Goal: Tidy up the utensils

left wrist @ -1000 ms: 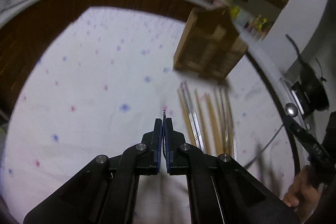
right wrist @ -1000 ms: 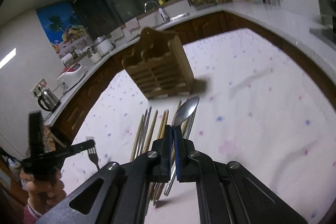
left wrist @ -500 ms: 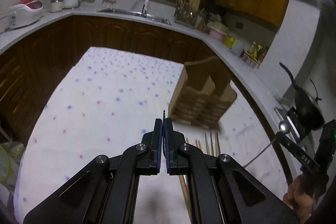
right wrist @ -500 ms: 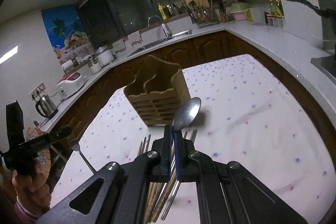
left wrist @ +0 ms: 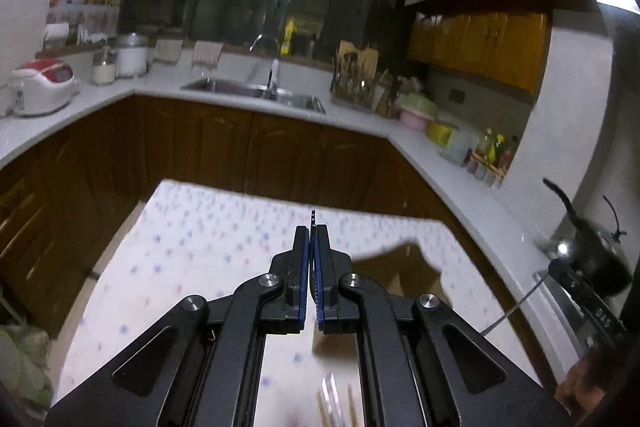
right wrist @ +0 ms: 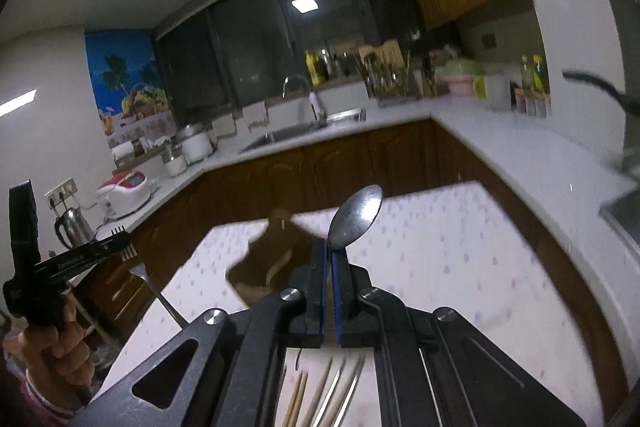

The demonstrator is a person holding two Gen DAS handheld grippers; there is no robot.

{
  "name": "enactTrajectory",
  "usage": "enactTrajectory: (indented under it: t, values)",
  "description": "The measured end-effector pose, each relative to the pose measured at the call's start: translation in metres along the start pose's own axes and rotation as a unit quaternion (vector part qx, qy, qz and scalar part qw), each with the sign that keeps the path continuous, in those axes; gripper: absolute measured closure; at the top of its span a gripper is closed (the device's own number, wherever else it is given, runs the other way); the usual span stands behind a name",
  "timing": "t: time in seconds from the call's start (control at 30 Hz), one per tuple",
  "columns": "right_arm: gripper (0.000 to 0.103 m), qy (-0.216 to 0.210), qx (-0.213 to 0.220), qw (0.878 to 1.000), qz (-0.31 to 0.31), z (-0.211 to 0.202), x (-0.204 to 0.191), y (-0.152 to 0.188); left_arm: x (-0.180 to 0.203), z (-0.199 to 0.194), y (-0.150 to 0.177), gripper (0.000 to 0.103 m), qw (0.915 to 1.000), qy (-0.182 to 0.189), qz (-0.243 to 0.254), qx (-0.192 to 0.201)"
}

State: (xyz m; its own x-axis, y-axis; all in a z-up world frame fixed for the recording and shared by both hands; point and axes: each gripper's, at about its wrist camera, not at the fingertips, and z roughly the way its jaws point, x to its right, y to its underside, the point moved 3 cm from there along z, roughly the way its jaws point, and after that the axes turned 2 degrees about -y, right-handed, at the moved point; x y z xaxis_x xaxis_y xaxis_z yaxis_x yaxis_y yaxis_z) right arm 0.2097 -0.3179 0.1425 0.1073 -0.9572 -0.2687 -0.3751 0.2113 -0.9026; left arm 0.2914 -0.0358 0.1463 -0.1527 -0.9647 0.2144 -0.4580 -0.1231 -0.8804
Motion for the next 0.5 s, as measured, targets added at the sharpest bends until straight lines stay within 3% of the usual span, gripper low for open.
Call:
enactTrajectory:
  t: [0.2, 0.37, 0.5]
  values:
    - [0.101, 0.011, 0.031, 0.999, -0.038, 0.032, -0.009, -0.024, 0.017, 0.043, -0.017, 0.101, 0.9991, -0.023, 0.020, 0.029]
    - [0.101, 0.025, 0.002, 0.998, -0.049, 0.076, -0.007, -0.007, 0.025, 0.077, -0.005, 0.101, 0.9980, -0.042, 0.034, 0.032]
    - [0.101, 0.028, -0.020, 0.999, -0.040, 0.100, 0.001, 0.011, 0.030, 0.103, 0.011, 0.101, 0.9979, -0.046, 0.045, 0.010]
